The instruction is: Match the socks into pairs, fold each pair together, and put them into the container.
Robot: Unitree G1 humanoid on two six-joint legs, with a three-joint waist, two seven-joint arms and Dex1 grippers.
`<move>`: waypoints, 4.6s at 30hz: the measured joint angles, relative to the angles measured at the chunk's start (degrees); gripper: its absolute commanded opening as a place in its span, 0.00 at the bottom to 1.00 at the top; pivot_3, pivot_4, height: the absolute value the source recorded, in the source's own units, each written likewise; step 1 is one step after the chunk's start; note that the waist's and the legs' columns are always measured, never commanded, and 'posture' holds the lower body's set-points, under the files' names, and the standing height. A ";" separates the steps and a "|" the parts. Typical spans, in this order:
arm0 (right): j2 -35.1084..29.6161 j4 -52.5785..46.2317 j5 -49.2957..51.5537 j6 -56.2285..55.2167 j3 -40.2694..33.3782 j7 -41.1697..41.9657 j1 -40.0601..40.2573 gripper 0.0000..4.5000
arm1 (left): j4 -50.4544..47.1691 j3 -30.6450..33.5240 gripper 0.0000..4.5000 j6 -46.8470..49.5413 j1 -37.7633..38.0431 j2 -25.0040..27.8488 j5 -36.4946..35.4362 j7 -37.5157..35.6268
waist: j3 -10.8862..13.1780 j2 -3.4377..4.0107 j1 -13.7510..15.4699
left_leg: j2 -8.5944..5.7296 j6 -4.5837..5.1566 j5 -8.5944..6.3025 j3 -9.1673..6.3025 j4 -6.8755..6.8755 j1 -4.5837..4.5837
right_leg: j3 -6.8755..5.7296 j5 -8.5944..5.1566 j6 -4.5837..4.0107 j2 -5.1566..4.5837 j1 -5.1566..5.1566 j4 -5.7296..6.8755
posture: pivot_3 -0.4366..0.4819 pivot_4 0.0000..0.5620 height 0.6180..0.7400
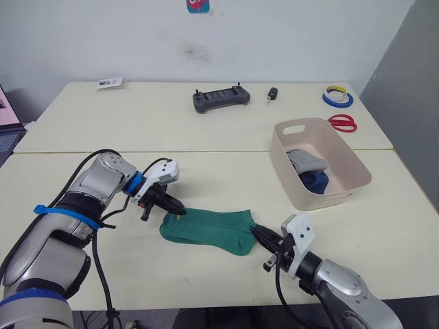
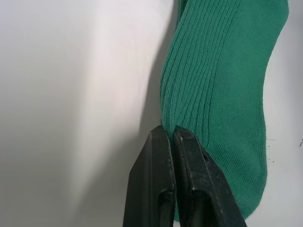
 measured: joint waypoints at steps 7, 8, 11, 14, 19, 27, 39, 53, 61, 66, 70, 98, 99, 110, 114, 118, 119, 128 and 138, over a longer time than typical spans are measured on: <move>-0.38 0.41 0.01 1.45 -1.15 -0.73 -0.55 0.31 | 3.34 4.58 0.29 -2.67 1.37 -2.58 3.09 0.73 | -0.01 -0.01 0.12 | 0.00 0.00 0.00 0.00 0.03 0.01 | -0.01 0.00 0.00 -0.01 0.01 0.02 | 0.48 0.27 1.00; -0.48 0.39 0.00 1.54 -1.70 -0.92 -0.60 0.39 | 2.83 5.79 0.36 -2.46 2.15 -2.31 3.05 0.74 | -0.01 -0.01 0.10 | 0.02 0.00 0.00 -0.01 0.03 0.01 | -0.01 0.00 0.00 -0.01 0.01 0.02 | 0.48 0.27 1.00; -1.17 0.23 -0.17 1.52 -2.49 -1.49 -0.46 0.62 | -0.89 9.00 0.56 -1.15 5.74 -0.14 2.84 0.51 | -0.01 -0.01 -0.14 | 0.09 0.00 0.00 -0.03 0.01 0.03 | 0.02 0.00 0.00 -0.08 0.01 0.04 | 0.48 0.27 1.00; -3.09 -0.59 -0.43 1.24 -3.01 -1.22 -0.22 0.71 | -5.17 13.39 0.57 1.12 10.21 2.98 1.64 1.35 | -0.01 -0.01 -0.33 | 0.15 0.00 0.00 -0.06 0.01 0.05 | 0.04 0.00 -0.01 -0.09 0.01 0.05 | 0.48 0.27 1.00; -6.25 -4.90 -0.19 0.59 -4.42 0.47 -4.20 0.67 | -12.61 25.46 0.48 9.38 13.29 4.06 -5.27 6.50 | -0.02 -0.03 0.10 | 0.22 0.00 0.00 -0.17 0.06 0.02 | -0.02 0.00 -0.01 -0.11 0.08 0.05 | 0.48 0.27 1.00; -7.51 -1.41 -1.25 2.24 4.77 5.11 -15.48 0.07 | -35.56 28.63 0.00 16.69 25.39 2.81 -10.73 11.53 | -0.04 -0.04 0.00 | 0.19 -0.01 0.01 -0.12 0.05 0.07 | 0.05 0.00 -0.01 -0.31 0.11 0.04 | 0.48 0.27 1.00; -4.40 15.26 -9.41 -0.82 13.26 5.59 -18.99 0.00 | -35.24 25.96 0.00 7.98 36.11 -3.21 -5.84 20.54 | -0.19 -0.10 0.54 | 0.11 0.00 0.00 -0.11 0.05 0.12 | 0.01 -0.02 -0.04 -0.42 0.18 0.03 | 0.48 0.27 1.00; -6.79 6.53 -4.00 -4.06 -3.30 6.37 -4.47 0.00 | -35.28 29.12 0.00 4.25 40.07 -3.29 -8.41 22.53 | -0.69 0.17 0.50 | 0.13 0.03 -0.02 -0.14 -0.11 0.69 | -0.01 -0.12 -0.16 -0.40 0.91 -0.32 | 0.48 0.27 1.00; -7.26 5.60 -5.34 -5.35 3.12 9.98 -12.80 0.00 | -43.57 34.03 0.00 9.46 42.00 0.61 -12.35 23.27 | -0.67 0.20 0.47 | 0.08 0.03 -0.02 -0.23 -0.11 0.64 | -0.10 -0.12 -0.17 -0.39 0.92 -0.40 | 0.48 0.27 1.00; -5.31 16.41 -9.65 -5.61 11.28 12.66 -20.91 0.00 | -39.86 31.75 0.00 6.73 45.33 -0.57 -9.03 24.09 | -0.65 0.19 0.61 | 0.08 0.03 -0.02 -0.23 -0.11 0.60 | -0.10 -0.12 -0.18 -0.39 0.89 -0.44 | 0.48 0.27 1.00; -4.31 21.79 -11.46 -6.05 14.68 14.49 -23.23 0.00 | -39.30 31.48 0.00 4.56 46.01 -1.36 -8.19 24.39 | -0.67 0.20 1.01 | 0.06 0.03 -0.02 -0.19 -0.10 0.60 | -0.08 -0.12 -0.18 -0.46 0.92 -0.49 | 0.48 0.27 1.00; -0.87 2.41 4.67 15.18 -4.70 1.01 -7.55 0.73 | -42.54 29.75 0.00 5.57 47.31 -3.17 -7.11 28.89 | -1.12 0.66 1.09 | -0.01 0.08 -0.09 -0.15 -0.31 1.12 | -0.08 -0.16 -0.11 -0.60 1.55 -0.91 | 0.48 0.27 1.00; -0.17 3.15 4.58 16.27 -4.29 0.17 -8.08 0.73 | -42.80 29.70 0.00 5.91 47.29 -3.17 -7.13 28.97 | -1.12 0.66 1.08 | 0.00 0.08 -0.09 -0.16 -0.32 1.11 | -0.08 -0.16 -0.11 -0.60 1.55 -0.92 | 0.48 0.27 1.00; 2.39 7.14 3.51 18.16 -3.13 -3.99 -11.26 0.20 | -43.61 29.87 0.00 6.03 48.03 -3.22 -7.25 30.05 | -1.12 0.66 1.05 | 0.00 0.08 -0.09 -0.15 -0.39 1.13 | -0.07 -0.17 -0.10 -0.60 1.52 -0.94 | 0.48 0.27 1.00; 1.67 7.12 2.63 16.66 -1.35 -3.46 -11.26 0.01 | -43.32 30.24 0.00 5.06 48.48 -3.52 -7.28 30.12 | -1.11 0.67 1.04 | 0.01 0.08 -0.09 -0.15 -0.41 1.12 | -0.08 -0.17 -0.10 -0.60 1.50 -0.95 | 0.48 0.27 1.00; 0.34 6.79 2.17 14.37 -0.47 -2.27 -11.23 0.01 | -42.69 30.86 0.00 4.87 48.41 -4.24 -8.00 30.03 | -1.08 0.66 1.04 | 0.00 0.08 -0.09 -0.15 -0.41 1.10 | -0.09 -0.17 -0.10 -0.60 1.49 -0.95 | 0.48 0.27 1.00; 0.39 6.48 2.17 13.61 -0.64 -2.26 -11.25 0.01 | -42.69 31.10 0.00 5.28 48.28 -4.34 -8.67 29.93 | -1.04 0.66 1.04 | 0.01 0.08 -0.09 -0.16 -0.41 1.07 | -0.10 -0.17 -0.09 -0.60 1.47 -0.95 | 0.48 0.27 1.00; -3.24 4.66 3.97 12.24 -7.22 0.07 -11.78 0.01 | -43.06 30.39 0.00 8.32 40.59 -6.38 -10.56 29.26 | -0.84 0.45 1.23 | -0.01 0.06 -0.08 -0.20 -0.25 0.43 | -0.21 -0.15 -0.10 -0.60 1.00 -0.90 | 0.48 0.27 1.00; -6.76 1.22 8.49 15.36 -8.62 3.31 -15.06 0.01 | -35.88 21.98 0.00 5.24 34.53 -9.50 -4.78 27.50 | -0.82 0.47 0.91 | 0.01 0.07 -0.07 -0.30 -0.24 0.41 | -0.21 -0.14 -0.11 -0.41 0.95 -0.85 | 0.48 0.27 1.00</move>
